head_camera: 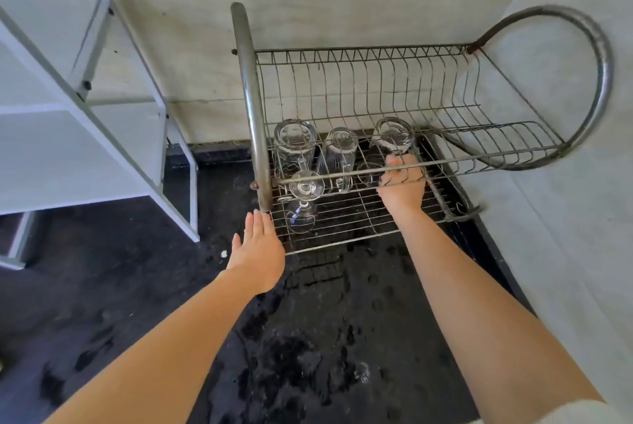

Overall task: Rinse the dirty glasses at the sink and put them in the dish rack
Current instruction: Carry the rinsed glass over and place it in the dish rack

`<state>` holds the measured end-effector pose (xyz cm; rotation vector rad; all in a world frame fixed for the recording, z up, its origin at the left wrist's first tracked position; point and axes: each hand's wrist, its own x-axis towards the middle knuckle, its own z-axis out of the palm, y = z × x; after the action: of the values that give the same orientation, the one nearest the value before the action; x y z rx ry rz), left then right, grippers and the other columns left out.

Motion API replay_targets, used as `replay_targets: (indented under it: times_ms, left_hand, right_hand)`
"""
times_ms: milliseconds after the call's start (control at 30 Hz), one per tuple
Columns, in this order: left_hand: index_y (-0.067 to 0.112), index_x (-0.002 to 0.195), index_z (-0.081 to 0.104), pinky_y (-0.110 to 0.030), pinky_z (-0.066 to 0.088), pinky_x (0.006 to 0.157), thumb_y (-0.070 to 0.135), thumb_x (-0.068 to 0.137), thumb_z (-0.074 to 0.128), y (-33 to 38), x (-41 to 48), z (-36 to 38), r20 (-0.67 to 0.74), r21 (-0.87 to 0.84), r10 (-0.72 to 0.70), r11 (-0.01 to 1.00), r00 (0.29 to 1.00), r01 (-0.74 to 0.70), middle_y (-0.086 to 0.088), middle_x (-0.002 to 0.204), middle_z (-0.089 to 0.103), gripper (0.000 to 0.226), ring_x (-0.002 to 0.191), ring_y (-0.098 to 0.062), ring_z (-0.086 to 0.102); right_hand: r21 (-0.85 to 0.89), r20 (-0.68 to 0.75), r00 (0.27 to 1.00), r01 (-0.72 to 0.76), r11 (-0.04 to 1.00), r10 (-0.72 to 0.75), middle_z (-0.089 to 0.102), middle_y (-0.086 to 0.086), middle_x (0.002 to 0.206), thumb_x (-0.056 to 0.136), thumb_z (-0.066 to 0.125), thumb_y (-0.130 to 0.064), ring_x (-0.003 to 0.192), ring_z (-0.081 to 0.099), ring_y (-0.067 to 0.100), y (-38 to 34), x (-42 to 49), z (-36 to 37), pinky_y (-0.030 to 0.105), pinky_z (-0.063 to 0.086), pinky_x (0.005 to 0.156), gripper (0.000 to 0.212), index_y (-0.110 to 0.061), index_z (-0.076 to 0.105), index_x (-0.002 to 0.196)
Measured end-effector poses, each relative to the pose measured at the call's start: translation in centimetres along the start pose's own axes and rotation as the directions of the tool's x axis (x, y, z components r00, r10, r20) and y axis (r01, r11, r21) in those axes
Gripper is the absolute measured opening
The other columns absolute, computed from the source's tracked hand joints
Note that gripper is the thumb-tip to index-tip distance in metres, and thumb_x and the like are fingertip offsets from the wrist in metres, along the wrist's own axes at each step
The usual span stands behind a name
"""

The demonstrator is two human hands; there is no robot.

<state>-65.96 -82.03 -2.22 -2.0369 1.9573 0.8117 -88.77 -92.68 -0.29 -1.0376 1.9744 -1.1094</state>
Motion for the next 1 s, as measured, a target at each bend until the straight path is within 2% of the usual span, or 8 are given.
replay_targets:
  times_ms: [133,200,300,367,467,600,867,1000]
  left_hand:
    - [0.001,0.15,-0.013,-0.046,0.008,0.12,0.02,0.103,0.022,0.1,0.0,-0.1,-0.002,0.003,-0.007,1.0,1.0,0.007,-0.013,0.16,-0.015,0.062,0.148,-0.027,-0.015]
    - [0.001,0.15,-0.013,-0.045,0.008,0.12,0.018,0.103,0.023,0.2,0.0,-0.1,-0.003,0.004,-0.008,1.0,1.0,0.008,-0.013,0.16,-0.015,0.062,0.148,-0.027,-0.015]
    - [0.001,0.15,-0.013,-0.045,0.008,0.121,0.018,0.103,0.022,0.2,-0.1,-0.3,0.002,0.009,-0.011,1.0,1.0,0.011,-0.013,0.16,-0.016,0.061,0.147,-0.028,-0.016]
    - [0.001,0.15,-0.013,-0.045,0.008,0.121,0.018,0.103,0.021,0.3,-0.1,-0.3,0.006,0.005,-0.011,1.0,1.0,0.011,-0.013,0.16,-0.016,0.061,0.147,-0.028,-0.016]
    - [0.0,0.15,-0.013,-0.045,0.007,0.121,0.019,0.103,0.021,0.2,-0.1,-0.3,0.02,0.002,-0.014,1.0,1.0,0.014,-0.013,0.16,-0.017,0.061,0.147,-0.028,-0.017]
    - [0.001,0.15,-0.014,-0.046,0.006,0.121,0.023,0.104,0.019,0.2,-0.2,-0.4,0.037,-0.006,-0.014,1.0,0.999,0.014,-0.013,0.159,-0.018,0.061,0.147,-0.027,-0.018]
    - [0.006,0.153,-0.007,-0.049,0.009,0.12,0.04,0.103,0.022,0.1,-0.7,-1.0,0.025,-0.056,-0.009,0.998,1.0,0.011,-0.011,0.161,-0.009,0.067,0.149,-0.027,-0.009]
    - [0.016,0.152,0.017,-0.046,0.028,0.114,0.044,0.101,0.027,-0.9,-2.9,-1.4,-0.186,-0.228,-0.004,0.973,0.983,-0.04,-0.007,0.158,0.024,0.059,0.144,-0.026,0.022]
  right_hand:
    - [-0.133,0.038,0.997,-0.06,0.989,0.066,0.043,-0.005,0.096,0.099,0.048,-0.015,0.094,0.042,0.007,-0.6,0.0,0.7,0.018,0.04,0.075,0.024,-0.027,0.034,0.085]
    - [-0.026,0.091,0.995,-0.044,0.999,0.046,0.041,-0.009,0.09,0.097,0.049,-0.006,0.099,0.042,0.006,0.0,0.5,0.9,0.014,0.039,0.071,0.038,-0.03,0.028,0.077]
    - [-0.009,0.077,0.994,0.082,0.997,-0.081,0.051,0.002,0.083,0.098,0.04,0.002,0.089,0.06,0.02,0.7,1.1,1.0,0.024,0.045,0.067,0.024,-0.017,0.04,0.083]
    - [-0.026,0.081,0.994,0.071,0.997,-0.069,0.055,0.012,0.089,0.099,0.044,-0.007,0.094,0.06,0.035,0.6,1.0,1.0,0.029,0.043,0.072,0.007,-0.01,0.043,0.093]
    - [-0.184,0.055,0.994,0.107,0.977,-0.098,0.054,0.009,0.092,0.101,0.041,-0.021,0.09,0.058,0.032,0.7,0.7,0.7,0.022,0.033,0.068,0.022,-0.001,0.049,0.105]
    - [-0.37,0.042,0.998,-0.023,0.929,0.041,0.055,0.018,0.127,0.097,0.05,-0.019,0.121,0.052,0.031,-0.2,-0.1,-0.5,0.026,0.037,0.083,0.037,0.001,0.049,0.129]
    - [-0.358,0.074,0.997,0.054,0.932,-0.03,0.05,0.015,0.125,0.096,0.052,-0.022,0.083,0.05,0.02,0.5,-6.1,-0.7,0.029,0.036,0.07,0.036,0.0,0.047,0.124]
    - [-0.267,0.186,0.969,0.212,0.94,-0.165,0.054,0.008,0.11,0.095,0.053,-0.018,0.084,0.049,0.014,0.8,-11.6,0.5,0.023,0.035,0.073,0.022,-0.006,0.053,0.114]
